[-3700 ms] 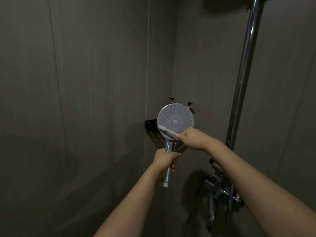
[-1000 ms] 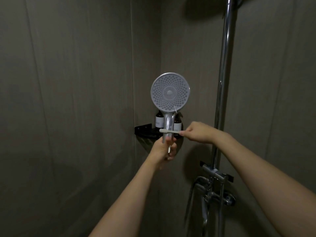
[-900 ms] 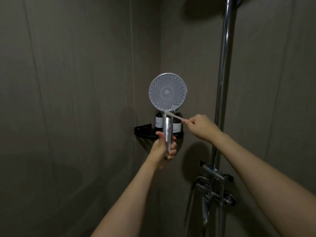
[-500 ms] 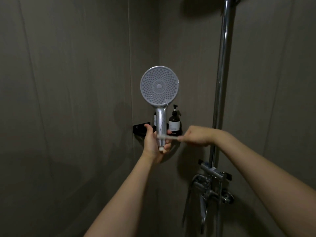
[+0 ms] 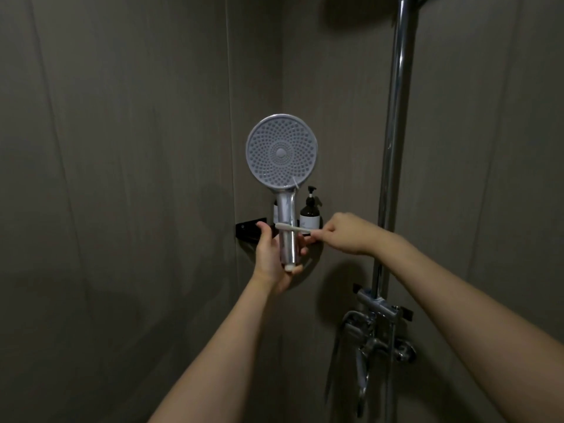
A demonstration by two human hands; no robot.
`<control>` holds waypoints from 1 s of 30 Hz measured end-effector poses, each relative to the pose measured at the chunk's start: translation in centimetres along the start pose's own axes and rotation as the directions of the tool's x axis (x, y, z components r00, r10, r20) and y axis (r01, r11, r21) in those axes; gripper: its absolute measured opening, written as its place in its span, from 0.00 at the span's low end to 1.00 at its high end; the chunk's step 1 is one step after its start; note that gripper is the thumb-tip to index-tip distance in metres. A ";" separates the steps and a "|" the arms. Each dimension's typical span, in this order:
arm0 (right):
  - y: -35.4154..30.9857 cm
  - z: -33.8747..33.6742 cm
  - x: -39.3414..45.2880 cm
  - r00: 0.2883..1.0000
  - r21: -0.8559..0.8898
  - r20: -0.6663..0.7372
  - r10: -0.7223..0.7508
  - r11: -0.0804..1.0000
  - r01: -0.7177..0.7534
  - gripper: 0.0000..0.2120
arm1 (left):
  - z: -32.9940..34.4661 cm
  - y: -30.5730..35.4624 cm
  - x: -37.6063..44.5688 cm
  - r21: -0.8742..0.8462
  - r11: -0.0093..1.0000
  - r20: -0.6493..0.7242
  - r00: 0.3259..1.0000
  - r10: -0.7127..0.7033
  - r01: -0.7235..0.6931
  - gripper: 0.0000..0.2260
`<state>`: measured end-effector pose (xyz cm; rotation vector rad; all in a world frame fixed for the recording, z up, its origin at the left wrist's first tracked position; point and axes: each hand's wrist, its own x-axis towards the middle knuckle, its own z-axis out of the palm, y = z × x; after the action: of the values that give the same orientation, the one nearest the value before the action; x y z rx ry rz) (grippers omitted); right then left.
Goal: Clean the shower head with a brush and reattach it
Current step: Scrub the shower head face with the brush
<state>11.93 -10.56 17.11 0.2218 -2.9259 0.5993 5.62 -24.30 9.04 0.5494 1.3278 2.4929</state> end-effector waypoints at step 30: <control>-0.7 0.8 -0.6 0.965 -0.168 0.230 0.129 0.982 -0.091 0.19 | -0.7 -0.1 -0.9 -0.006 0.999 -0.042 0.998 -0.040 0.039 0.36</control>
<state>12.56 -11.40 16.55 0.1209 -3.2185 0.3771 6.10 -25.05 8.43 0.4670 1.3337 2.4886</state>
